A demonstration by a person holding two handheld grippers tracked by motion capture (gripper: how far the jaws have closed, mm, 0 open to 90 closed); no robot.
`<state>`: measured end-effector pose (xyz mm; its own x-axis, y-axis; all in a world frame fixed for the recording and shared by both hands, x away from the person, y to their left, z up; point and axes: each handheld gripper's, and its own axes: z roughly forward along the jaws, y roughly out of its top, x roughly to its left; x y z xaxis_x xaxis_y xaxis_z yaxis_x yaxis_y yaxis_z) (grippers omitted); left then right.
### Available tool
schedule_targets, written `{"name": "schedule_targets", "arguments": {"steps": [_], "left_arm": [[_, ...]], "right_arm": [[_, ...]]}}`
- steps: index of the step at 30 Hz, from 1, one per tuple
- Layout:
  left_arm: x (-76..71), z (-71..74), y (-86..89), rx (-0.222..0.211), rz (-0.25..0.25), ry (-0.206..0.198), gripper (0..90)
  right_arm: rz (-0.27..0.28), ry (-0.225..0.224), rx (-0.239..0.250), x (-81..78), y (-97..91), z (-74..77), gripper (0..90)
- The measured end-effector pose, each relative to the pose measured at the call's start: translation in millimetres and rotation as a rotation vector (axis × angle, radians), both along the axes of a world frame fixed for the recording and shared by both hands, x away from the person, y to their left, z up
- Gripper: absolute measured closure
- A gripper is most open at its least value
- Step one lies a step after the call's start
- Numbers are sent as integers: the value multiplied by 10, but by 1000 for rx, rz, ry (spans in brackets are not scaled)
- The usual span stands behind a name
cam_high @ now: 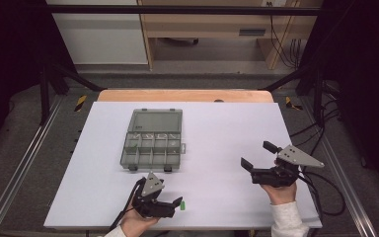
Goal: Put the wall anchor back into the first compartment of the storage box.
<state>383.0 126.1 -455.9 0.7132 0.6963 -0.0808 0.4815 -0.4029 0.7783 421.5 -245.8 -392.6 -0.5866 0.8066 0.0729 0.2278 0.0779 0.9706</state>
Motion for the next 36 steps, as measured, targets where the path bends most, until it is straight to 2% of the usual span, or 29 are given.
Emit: {"name": "schedule_targets", "arguments": {"steps": [14,20,27,36], "left_arm": [[-26,-156,-145,40,-23,72,360],[-24,-184,-159,57,-20,90,439],[-28,-196,-172,71,-7,104,463],[-45,-195,-199,87,4,99,464]], "right_arm": [[2,-2,0,-2,-5,3,15],[4,-2,1,-4,-9,6,15],[2,0,2,-5,-9,8,15],[5,-2,2,-2,-6,5,15]]}}
